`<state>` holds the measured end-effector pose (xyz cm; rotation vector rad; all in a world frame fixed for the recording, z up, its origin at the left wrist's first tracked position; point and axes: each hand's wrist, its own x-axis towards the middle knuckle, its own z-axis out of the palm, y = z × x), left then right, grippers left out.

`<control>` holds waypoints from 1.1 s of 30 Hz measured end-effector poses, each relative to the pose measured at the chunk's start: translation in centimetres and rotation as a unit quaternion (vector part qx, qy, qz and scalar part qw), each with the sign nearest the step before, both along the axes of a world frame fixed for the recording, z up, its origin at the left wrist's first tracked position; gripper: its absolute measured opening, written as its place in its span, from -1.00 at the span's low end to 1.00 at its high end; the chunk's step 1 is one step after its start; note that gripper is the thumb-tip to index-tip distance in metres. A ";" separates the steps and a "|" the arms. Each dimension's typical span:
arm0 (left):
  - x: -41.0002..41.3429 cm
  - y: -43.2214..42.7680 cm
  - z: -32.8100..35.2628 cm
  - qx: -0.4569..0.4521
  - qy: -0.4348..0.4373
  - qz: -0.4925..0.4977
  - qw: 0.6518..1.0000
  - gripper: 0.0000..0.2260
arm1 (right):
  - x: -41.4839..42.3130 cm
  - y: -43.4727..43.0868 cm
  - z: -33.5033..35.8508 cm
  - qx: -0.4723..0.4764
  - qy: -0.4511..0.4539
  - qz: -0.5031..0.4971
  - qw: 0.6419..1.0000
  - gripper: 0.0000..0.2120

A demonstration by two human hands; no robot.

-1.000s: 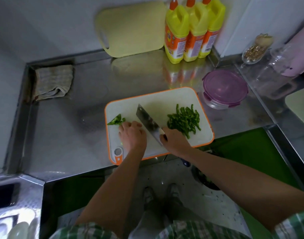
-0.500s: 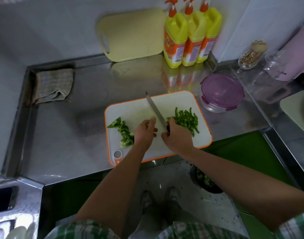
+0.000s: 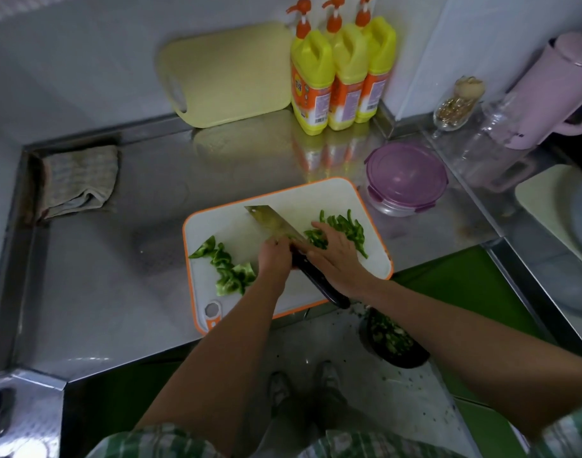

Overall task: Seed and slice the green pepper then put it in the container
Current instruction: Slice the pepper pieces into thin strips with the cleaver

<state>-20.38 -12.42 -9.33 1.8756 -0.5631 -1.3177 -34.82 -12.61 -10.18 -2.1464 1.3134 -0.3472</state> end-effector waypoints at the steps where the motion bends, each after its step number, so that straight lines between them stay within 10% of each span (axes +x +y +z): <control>1: -0.1 0.0 0.1 -0.001 0.005 0.002 1.000 -0.81 | 0.1 0.0 -0.1 0.011 0.016 -0.002 1.000 -0.36; 29: 1.4 0.4 0.2 -0.025 -0.072 -0.008 0.997 -0.79 | 1.4 -0.5 1.1 -0.083 0.141 -0.092 0.982 -0.53; 33: 1.6 0.9 0.8 -0.027 -0.079 -0.016 0.996 -0.84 | 2.3 -0.4 1.5 -0.100 0.030 -0.077 0.992 -0.50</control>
